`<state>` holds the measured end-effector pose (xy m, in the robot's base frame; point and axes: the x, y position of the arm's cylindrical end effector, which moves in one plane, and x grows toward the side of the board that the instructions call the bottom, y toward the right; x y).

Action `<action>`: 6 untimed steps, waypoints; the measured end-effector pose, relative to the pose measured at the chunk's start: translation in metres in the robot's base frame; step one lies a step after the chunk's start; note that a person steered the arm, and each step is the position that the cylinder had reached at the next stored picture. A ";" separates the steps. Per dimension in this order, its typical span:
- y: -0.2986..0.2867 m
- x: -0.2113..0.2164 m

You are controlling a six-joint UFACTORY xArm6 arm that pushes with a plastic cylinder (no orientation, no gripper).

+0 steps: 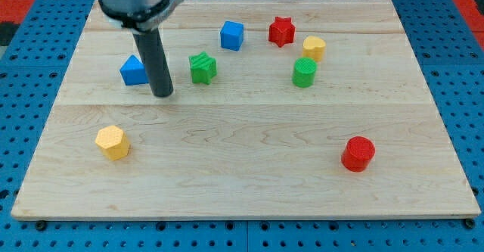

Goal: Move the arm close left to the blue triangle

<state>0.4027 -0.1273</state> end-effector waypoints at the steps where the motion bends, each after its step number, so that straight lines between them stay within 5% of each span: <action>1: 0.015 -0.034; 3: 0.033 -0.005; 6: -0.113 0.033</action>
<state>0.4356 -0.2402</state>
